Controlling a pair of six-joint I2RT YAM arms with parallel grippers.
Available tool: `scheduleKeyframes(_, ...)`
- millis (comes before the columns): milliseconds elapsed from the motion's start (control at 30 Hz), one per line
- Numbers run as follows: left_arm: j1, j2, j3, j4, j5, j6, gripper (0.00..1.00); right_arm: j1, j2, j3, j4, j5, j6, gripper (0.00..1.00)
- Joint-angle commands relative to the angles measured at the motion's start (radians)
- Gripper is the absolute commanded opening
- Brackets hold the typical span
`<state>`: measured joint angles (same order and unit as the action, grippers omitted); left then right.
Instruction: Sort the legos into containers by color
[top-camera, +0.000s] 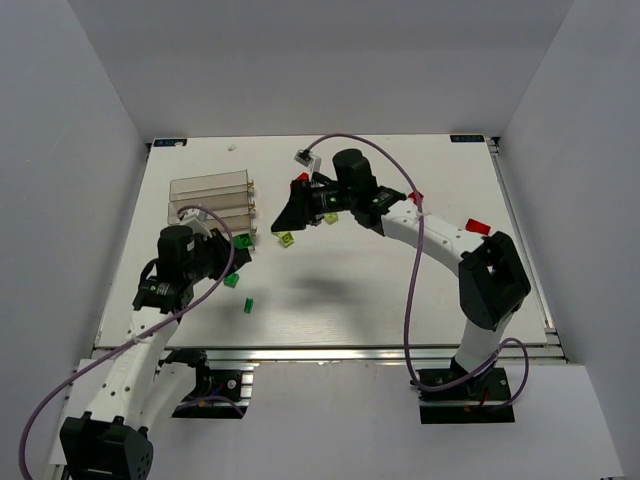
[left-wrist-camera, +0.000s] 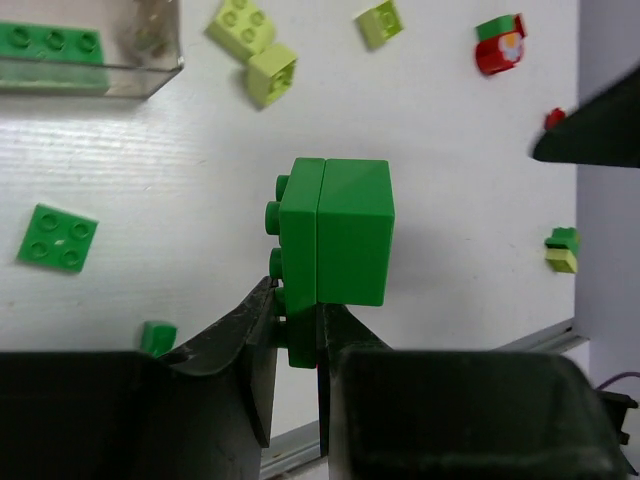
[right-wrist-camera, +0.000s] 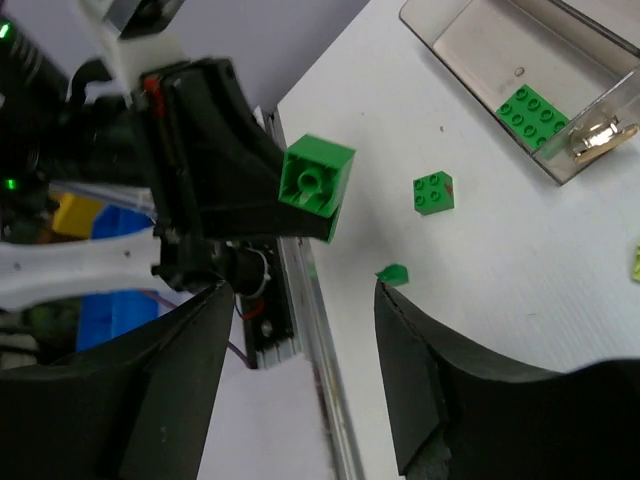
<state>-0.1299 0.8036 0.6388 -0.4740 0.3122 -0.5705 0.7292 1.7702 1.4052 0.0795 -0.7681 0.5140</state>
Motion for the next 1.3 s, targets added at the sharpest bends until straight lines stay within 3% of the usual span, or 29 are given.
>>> scheduleKeyframes(0,-0.016,-0.021,0.016,0.098,0.061,-0.012,0.00,0.030,0.020,0.083,-0.016,0.105,0.188,0.66)
scheduleKeyframes(367,-0.158,0.065,0.051,0.135,-0.051,-0.032,0.00,0.156,0.078,0.198,-0.110,0.312,0.196,0.66)
scheduleKeyframes(667,-0.180,0.063,0.047,0.155,-0.113,-0.048,0.00,0.174,0.055,0.206,-0.224,0.484,0.106,0.66)
scheduleKeyframes(1267,-0.180,0.040,0.025,0.169,-0.114,-0.061,0.00,0.174,0.078,0.216,-0.219,0.538,0.044,0.62)
